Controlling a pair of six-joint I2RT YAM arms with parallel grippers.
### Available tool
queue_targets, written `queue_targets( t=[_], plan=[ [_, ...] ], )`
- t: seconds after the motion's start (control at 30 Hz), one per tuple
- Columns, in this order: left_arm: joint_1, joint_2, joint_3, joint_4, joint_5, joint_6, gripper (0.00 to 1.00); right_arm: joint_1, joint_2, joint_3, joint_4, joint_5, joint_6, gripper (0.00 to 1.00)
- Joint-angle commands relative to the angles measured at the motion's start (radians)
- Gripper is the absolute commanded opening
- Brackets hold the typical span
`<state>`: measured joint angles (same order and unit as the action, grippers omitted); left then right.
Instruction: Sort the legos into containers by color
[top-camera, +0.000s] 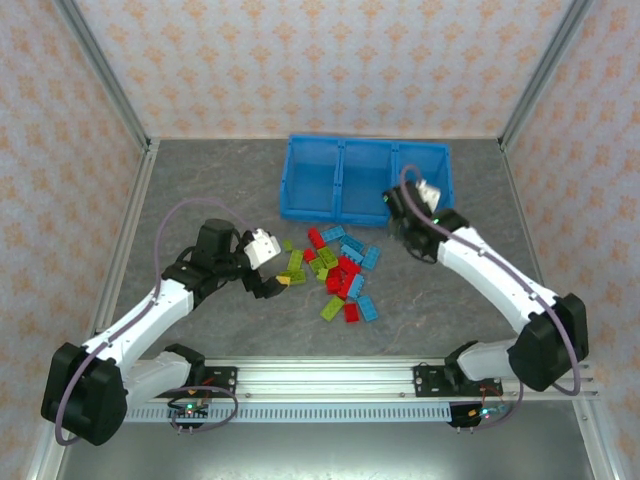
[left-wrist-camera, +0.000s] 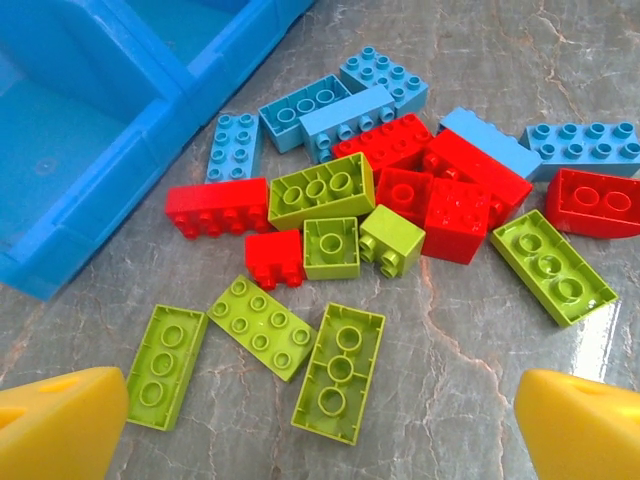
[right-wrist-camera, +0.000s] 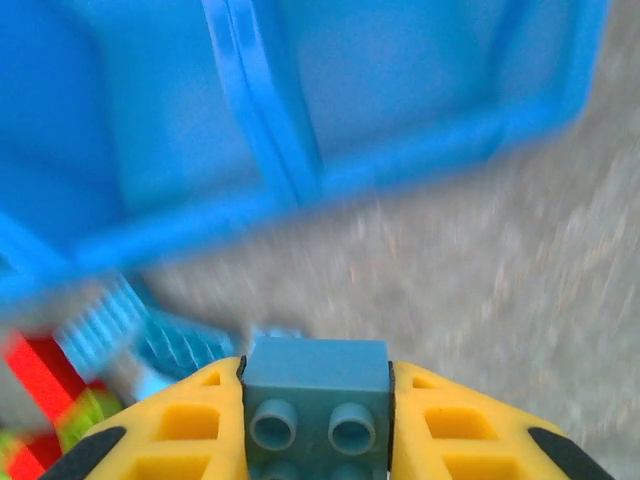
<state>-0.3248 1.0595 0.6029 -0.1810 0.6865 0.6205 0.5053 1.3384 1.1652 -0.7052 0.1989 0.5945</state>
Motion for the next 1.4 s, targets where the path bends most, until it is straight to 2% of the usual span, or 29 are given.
queue_targets(
  t=[0.0,0.2,0.3,0.43,0.53,0.63,0.83,0.93,1.07,1.13,1.27,1.37],
  plan=[
    [-0.008,0.024,0.019,0.053,-0.019,-0.029,1.0,-0.121,0.094,0.136,0.026,0.097,-0.123,0.28],
    [-0.022,0.025,0.032,0.041,-0.086,-0.095,1.0,-0.276,0.415,0.381,0.104,-0.05,-0.17,0.29],
    [-0.023,0.022,0.034,0.043,-0.133,-0.125,1.0,-0.307,0.583,0.522,0.083,-0.128,-0.171,0.29],
    [-0.023,0.029,0.041,0.049,-0.199,-0.171,0.99,-0.325,0.703,0.603,0.067,-0.151,-0.126,0.32],
    [-0.023,0.045,0.068,0.026,-0.244,-0.21,1.0,-0.348,0.729,0.596,0.065,-0.187,-0.076,0.4],
    [-0.023,0.043,0.081,0.01,-0.24,-0.186,1.0,-0.35,0.713,0.597,0.042,-0.193,-0.081,0.48],
    [-0.023,0.021,0.064,0.018,-0.231,-0.158,1.0,-0.35,0.577,0.564,-0.013,-0.196,-0.087,0.49],
    [-0.023,0.01,0.056,0.01,-0.225,-0.132,1.0,-0.34,0.427,0.444,0.004,-0.245,-0.042,0.48],
    [-0.023,-0.001,0.047,0.007,-0.221,-0.103,1.0,-0.251,0.192,0.194,0.062,-0.255,0.019,0.48],
    [-0.023,0.002,0.046,0.01,-0.215,-0.099,1.0,-0.198,0.123,0.106,0.038,-0.25,0.039,0.49],
    [-0.023,0.015,0.046,0.022,-0.201,-0.099,1.0,-0.101,0.062,0.009,-0.005,-0.282,0.103,0.49],
    [-0.023,0.031,0.05,0.024,-0.194,-0.099,1.0,-0.033,0.091,-0.028,0.011,-0.338,0.131,0.49]
  ],
)
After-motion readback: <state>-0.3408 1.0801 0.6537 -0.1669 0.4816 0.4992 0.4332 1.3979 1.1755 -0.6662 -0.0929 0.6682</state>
